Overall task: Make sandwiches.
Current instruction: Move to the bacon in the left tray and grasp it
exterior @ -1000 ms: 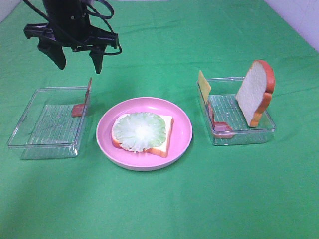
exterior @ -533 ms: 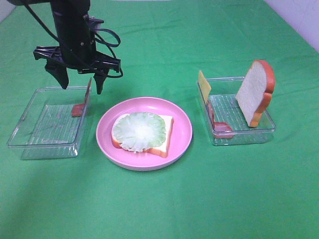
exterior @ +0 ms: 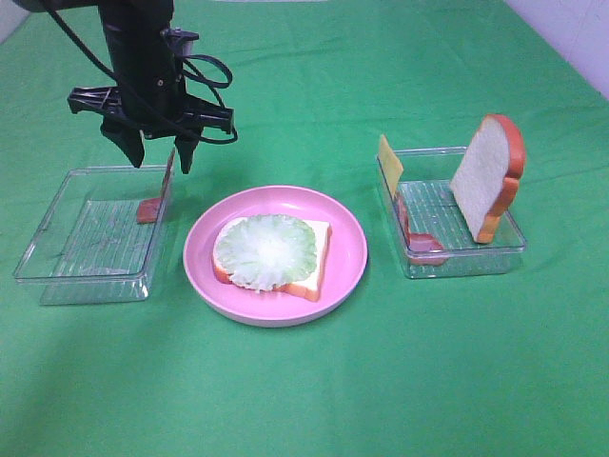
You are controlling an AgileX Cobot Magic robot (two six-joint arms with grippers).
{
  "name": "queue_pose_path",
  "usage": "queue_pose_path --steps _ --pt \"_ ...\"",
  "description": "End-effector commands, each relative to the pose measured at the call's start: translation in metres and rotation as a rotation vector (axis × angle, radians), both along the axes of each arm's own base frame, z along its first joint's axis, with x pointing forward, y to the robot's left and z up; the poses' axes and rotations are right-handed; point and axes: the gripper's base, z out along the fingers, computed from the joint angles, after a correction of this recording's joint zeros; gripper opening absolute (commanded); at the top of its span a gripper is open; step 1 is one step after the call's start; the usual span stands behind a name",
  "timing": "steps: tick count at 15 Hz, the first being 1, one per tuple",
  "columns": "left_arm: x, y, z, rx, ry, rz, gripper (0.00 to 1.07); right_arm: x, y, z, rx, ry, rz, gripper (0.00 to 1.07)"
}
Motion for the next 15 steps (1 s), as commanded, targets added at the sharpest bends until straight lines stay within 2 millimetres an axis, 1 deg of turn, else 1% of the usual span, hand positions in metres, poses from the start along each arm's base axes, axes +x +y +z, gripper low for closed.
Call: queue_pose_path --steps 1,7,9,11,12,14,15 --pt "0.002 -0.001 -0.001 0.005 -0.022 0.001 0.56 -0.001 0.000 0.000 -0.005 -0.027 -0.006 0.69" --pt "0.003 -0.001 -0.001 0.001 -0.034 -0.002 0.56 -0.001 0.000 0.000 -0.005 -0.027 -0.006 0.69" --pt "0.004 -0.001 -0.006 0.006 -0.025 -0.003 0.56 -0.001 0.000 0.000 -0.005 -0.027 -0.006 0.69" --pt "0.004 -0.001 -0.014 0.025 0.002 -0.003 0.56 -0.001 0.000 0.000 -0.005 -0.027 -0.006 0.69" --pt "0.004 -0.001 -0.015 0.027 0.002 -0.003 0.55 -0.001 0.000 0.000 -0.005 -0.027 -0.006 0.69" --pt "0.005 0.001 -0.015 0.042 -0.004 -0.007 0.50 -0.001 0.000 0.000 -0.005 -0.027 -0.006 0.69" --pt "0.005 0.001 -0.015 0.050 -0.008 -0.010 0.42 -0.001 0.000 0.000 -0.005 -0.027 -0.006 0.69"
